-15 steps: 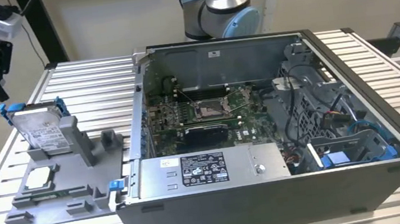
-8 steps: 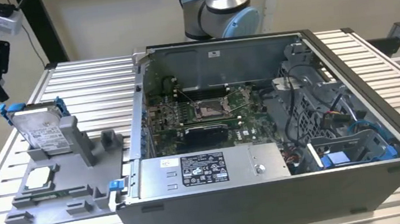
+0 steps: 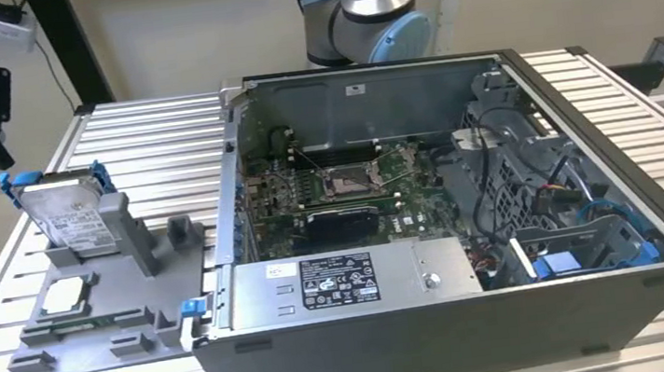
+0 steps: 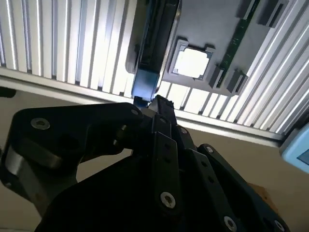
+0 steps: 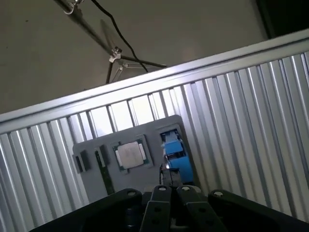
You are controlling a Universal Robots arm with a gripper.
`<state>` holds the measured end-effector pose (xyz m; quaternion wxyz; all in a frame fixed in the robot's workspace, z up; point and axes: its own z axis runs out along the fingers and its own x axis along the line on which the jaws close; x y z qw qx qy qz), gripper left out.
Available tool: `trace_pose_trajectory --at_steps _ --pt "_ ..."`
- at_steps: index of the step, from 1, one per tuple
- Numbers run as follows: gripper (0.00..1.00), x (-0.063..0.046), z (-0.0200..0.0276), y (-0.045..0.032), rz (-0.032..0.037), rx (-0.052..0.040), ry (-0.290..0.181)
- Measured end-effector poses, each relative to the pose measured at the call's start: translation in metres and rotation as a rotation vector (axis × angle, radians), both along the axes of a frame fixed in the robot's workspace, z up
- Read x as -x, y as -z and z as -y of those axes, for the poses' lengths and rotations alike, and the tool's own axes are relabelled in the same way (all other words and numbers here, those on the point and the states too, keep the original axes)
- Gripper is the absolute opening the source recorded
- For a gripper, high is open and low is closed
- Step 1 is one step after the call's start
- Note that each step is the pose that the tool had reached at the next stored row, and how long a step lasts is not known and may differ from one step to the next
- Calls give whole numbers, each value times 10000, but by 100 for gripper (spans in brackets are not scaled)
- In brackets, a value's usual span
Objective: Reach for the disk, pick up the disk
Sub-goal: 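Pick up the disk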
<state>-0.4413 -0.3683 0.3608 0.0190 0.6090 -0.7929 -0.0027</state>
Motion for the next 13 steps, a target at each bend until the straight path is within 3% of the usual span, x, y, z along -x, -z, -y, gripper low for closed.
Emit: trace_pose_trajectory --at_steps 13 --pt "0 3 0 0 24 44 -2215"
